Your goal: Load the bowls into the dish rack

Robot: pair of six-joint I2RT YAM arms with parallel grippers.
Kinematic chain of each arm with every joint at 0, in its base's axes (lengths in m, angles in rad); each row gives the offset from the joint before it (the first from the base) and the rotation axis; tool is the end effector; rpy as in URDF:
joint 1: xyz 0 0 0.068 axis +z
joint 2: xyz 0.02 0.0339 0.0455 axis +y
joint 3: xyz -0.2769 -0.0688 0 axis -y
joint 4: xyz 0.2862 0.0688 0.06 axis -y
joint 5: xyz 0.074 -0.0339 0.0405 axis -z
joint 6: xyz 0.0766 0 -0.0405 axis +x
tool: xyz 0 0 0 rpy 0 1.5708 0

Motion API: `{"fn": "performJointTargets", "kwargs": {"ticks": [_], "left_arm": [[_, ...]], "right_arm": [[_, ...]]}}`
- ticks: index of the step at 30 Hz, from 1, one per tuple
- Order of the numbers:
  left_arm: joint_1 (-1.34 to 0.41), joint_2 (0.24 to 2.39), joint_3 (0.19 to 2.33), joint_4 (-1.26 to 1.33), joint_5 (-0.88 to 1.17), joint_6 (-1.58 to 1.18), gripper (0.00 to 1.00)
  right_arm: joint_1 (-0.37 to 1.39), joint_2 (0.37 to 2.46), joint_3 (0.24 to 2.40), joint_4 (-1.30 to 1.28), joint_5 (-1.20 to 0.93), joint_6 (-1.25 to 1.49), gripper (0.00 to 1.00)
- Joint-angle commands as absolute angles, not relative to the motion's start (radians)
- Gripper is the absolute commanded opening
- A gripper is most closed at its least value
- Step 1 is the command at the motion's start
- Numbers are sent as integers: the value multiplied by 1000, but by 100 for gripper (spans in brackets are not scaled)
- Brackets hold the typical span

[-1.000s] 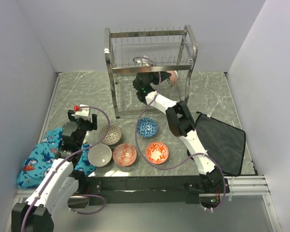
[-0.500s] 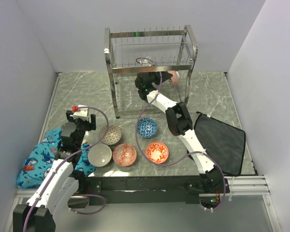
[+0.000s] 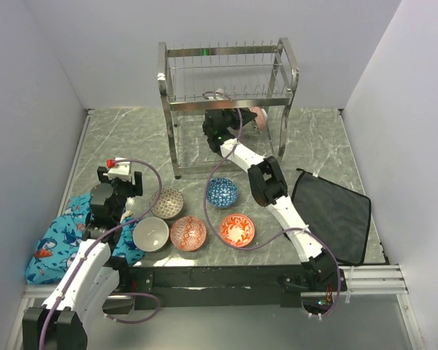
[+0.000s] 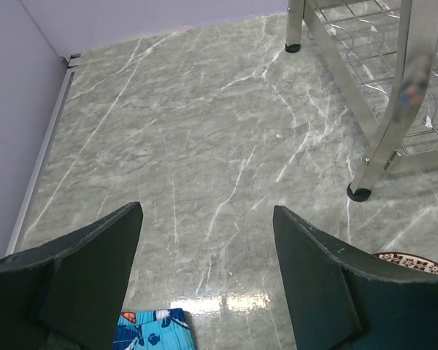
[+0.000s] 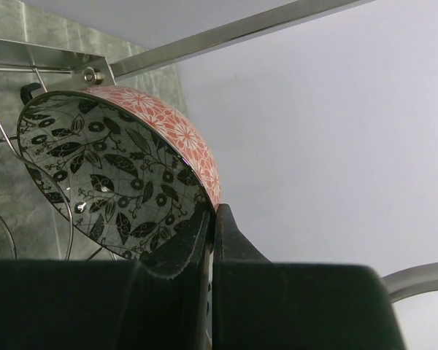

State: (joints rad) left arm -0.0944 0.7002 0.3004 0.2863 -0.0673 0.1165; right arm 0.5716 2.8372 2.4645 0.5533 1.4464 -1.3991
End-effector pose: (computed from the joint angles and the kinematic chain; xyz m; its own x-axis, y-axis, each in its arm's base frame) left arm 0.2441 -0.0179 0.2188 -0.1088 0.1268 -0.9859 0.0404 0.9916 0.1231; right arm 0.5918 0.2903 0.1632 -0.7170 -0.6065 -0.3437 0.2776 0.2038 -0.9388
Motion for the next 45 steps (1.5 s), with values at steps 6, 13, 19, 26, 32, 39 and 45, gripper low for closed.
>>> {"fn": "performJointTargets", "kwargs": {"ticks": [6,13,19,26,32,39,45], "left_arm": [[-86,715,304,311,-44,110,79],[-71,721,321,288,-35,101,78],[-61,716,324,284,-25,101,78],[-60,716,327,276,-14,100,78],[-60,719,337,267,-9,101,78],[-60,738,379,229,-8,91,81],[-60,735,399,190,3,104,82]], "right_arm": [[577,2812,2421,577,1434,-1368,0],[626,2769,2385,578,1391,-1353,0],[640,2744,2352,583,1390,-1336,58],[653,2679,2269,623,1379,-1339,64],[670,2565,2159,609,1387,-1290,65],[758,2295,1777,543,1404,-1078,79],[891,2054,1589,-437,1120,-350,80]]}}
